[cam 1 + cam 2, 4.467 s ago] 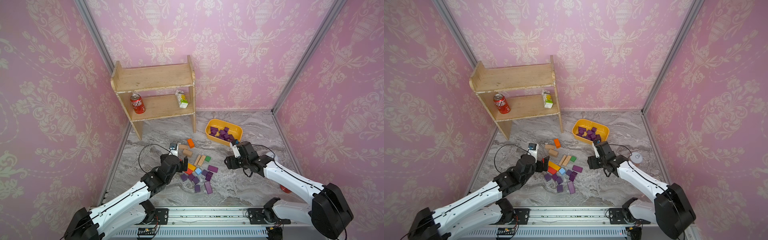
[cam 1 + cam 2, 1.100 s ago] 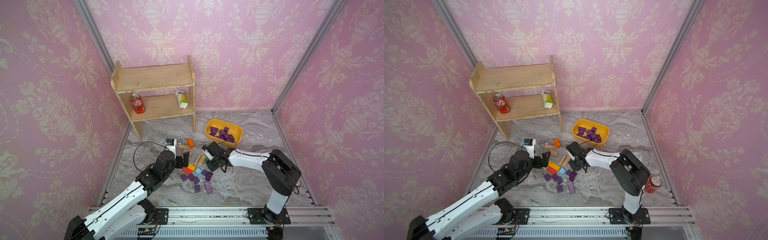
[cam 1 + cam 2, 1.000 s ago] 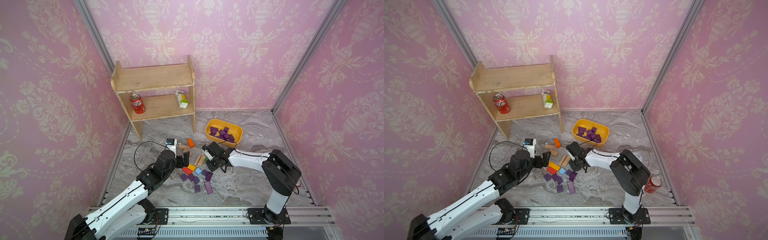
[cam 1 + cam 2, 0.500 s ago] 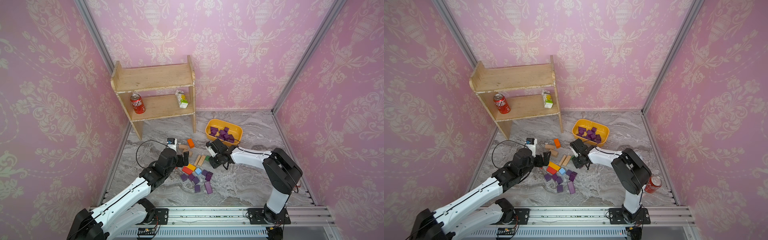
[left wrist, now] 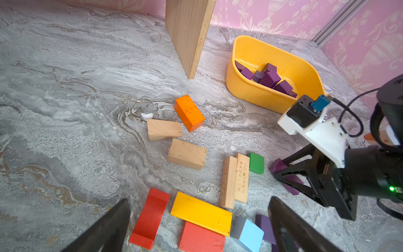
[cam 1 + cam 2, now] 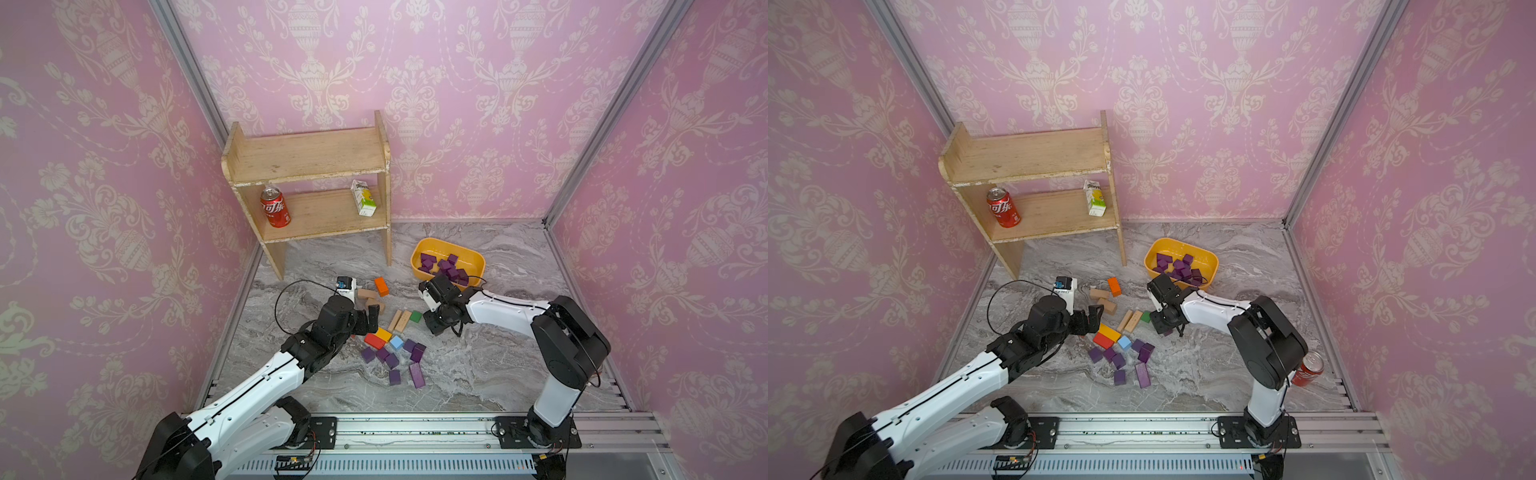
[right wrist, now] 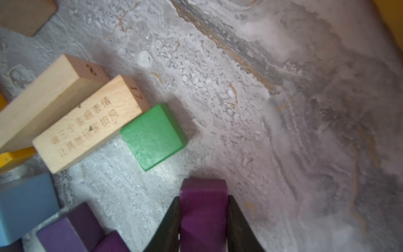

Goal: Pick purple bricks into the storage bin
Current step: Pick up the building block from the center of the board, then place the building block in the storage box.

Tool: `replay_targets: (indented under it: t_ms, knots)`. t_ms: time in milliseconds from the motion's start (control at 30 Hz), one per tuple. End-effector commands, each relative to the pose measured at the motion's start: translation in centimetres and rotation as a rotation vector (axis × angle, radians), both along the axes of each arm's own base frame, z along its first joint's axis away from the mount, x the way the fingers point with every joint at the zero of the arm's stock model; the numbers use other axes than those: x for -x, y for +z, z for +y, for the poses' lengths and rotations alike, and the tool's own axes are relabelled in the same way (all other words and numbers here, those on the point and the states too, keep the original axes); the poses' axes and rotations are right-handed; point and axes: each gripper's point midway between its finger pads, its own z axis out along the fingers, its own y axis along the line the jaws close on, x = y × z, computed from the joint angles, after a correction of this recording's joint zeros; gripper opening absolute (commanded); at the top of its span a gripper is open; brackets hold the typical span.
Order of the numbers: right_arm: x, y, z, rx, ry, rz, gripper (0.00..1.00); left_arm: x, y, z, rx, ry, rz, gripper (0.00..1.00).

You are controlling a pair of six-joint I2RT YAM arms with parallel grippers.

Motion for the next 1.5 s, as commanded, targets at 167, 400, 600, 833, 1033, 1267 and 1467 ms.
replay_targets:
  t_ms: [167, 400, 600, 833, 1033, 1267, 1467]
  knots:
    - [-4.8, 9.6, -0.1, -0.097, -0.066, -0.157, 0.27, -0.5, 1.3, -0.6, 0.028, -0.013, -0.007, 0.99]
    - [-11.4, 14.1, -3.3, -0.113, -0.156, -0.253, 0.29, -0.9, 1.9, -0.9, 0.029, -0.021, -0.013, 0.99]
    - [-17.4, 14.3, -6.2, -0.086, -0.252, -0.293, 0.29, -1.4, 2.3, -1.5, 0.023, -0.035, -0.014, 0.99]
    - [-22.5, 13.5, -8.8, -0.096, -0.351, -0.282, 0.44, -2.4, 0.6, -2.2, -0.030, -0.053, 0.022, 0.99]
    - [-22.4, 15.7, -9.1, -0.160, -0.342, -0.338, 0.66, -2.6, 0.2, -3.0, -0.017, -0.070, 0.062, 0.99]
    - [-18.5, 19.8, -9.9, -0.231, -0.365, -0.434, 0.67, -2.2, 0.0, -2.0, -0.060, -0.052, 0.067, 0.99]
    - [-12.9, 19.1, -9.7, -0.344, -0.380, -0.409, 0.67, -1.5, 0.0, -1.0, -0.082, -0.030, 0.078, 0.99]
